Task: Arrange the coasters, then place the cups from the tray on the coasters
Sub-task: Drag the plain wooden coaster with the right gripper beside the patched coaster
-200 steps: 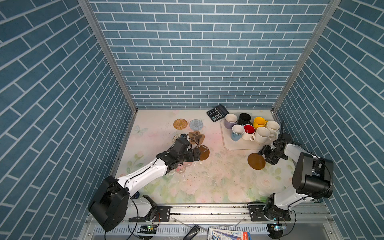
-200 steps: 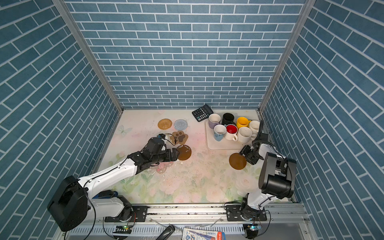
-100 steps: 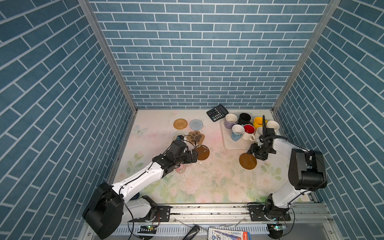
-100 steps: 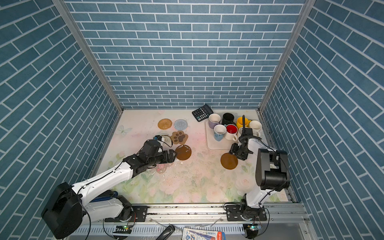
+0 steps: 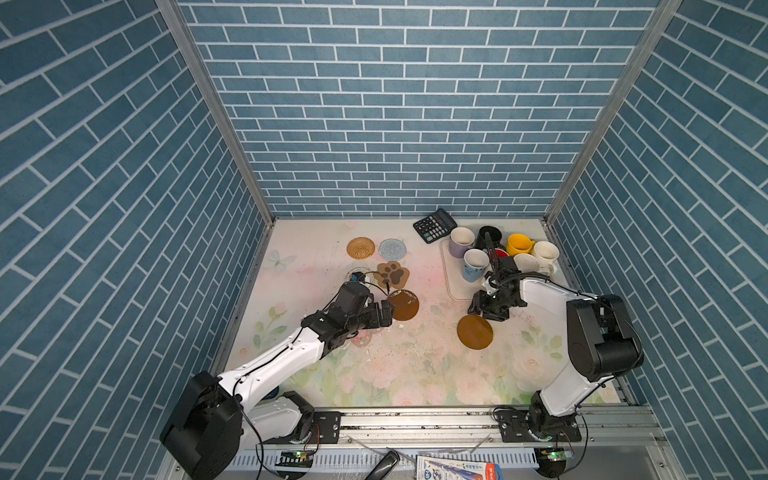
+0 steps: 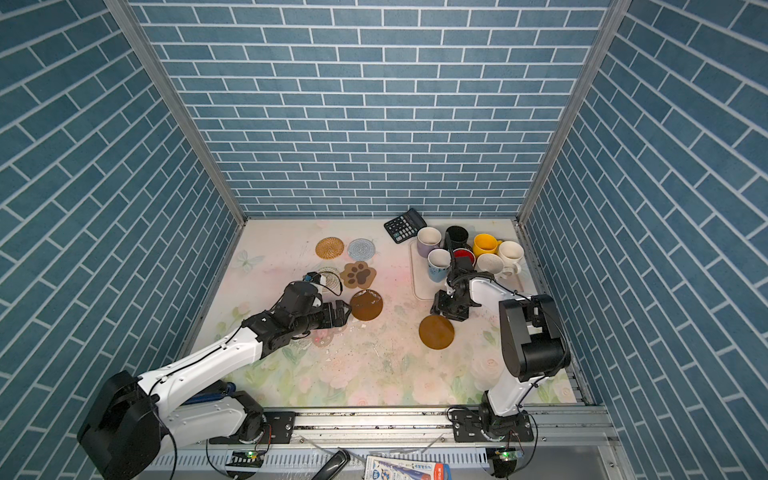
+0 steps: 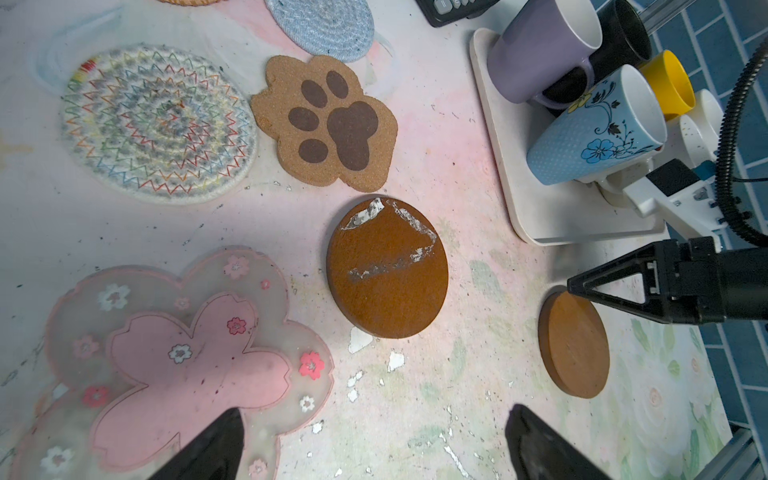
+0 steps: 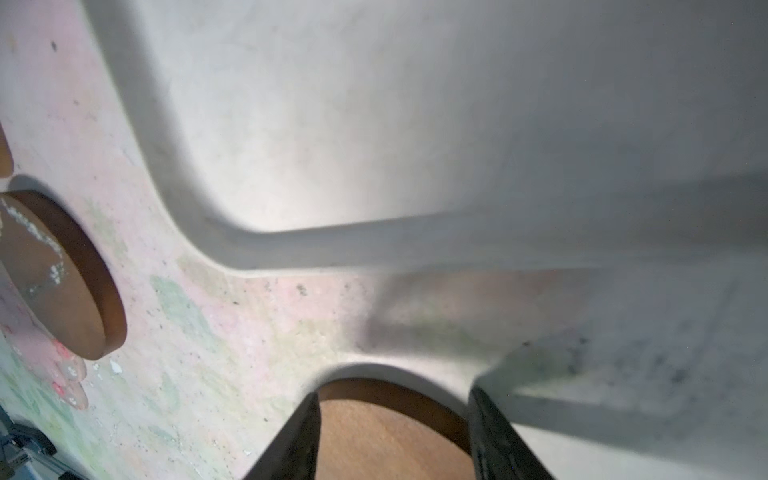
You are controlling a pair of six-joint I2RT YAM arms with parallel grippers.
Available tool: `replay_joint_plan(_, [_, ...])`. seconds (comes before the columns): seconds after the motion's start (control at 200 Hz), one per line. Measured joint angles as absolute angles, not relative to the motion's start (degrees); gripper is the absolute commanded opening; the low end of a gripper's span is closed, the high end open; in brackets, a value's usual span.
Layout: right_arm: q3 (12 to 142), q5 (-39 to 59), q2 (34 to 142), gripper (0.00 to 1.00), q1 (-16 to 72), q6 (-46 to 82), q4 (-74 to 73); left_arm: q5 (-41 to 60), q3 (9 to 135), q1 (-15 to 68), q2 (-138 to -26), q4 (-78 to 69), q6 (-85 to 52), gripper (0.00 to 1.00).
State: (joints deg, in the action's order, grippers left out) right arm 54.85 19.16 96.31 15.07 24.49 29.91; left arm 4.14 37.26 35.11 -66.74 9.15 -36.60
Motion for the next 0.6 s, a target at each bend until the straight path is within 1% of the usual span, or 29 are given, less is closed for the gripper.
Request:
replay_joint_plan(0.19, [54.24,19.31,93.69,0.67,15.86,25.26,32.21,4.14,37.01,35.11,-66.74,9.15,-36.67,0.99])
replay_joint_plan(0.405, [52.27,19.33,88.16,0.67,15.79,25.17,33.98,4.16,36.99,35.11,-66.76,9.15,-36.77,0.99])
replay_joint_plan(0.6, [48.42,19.29,86.17,0.67,15.79,25.06,35.33,4.12,37.01,35.11,-66.76,9.85,-36.62,0.99])
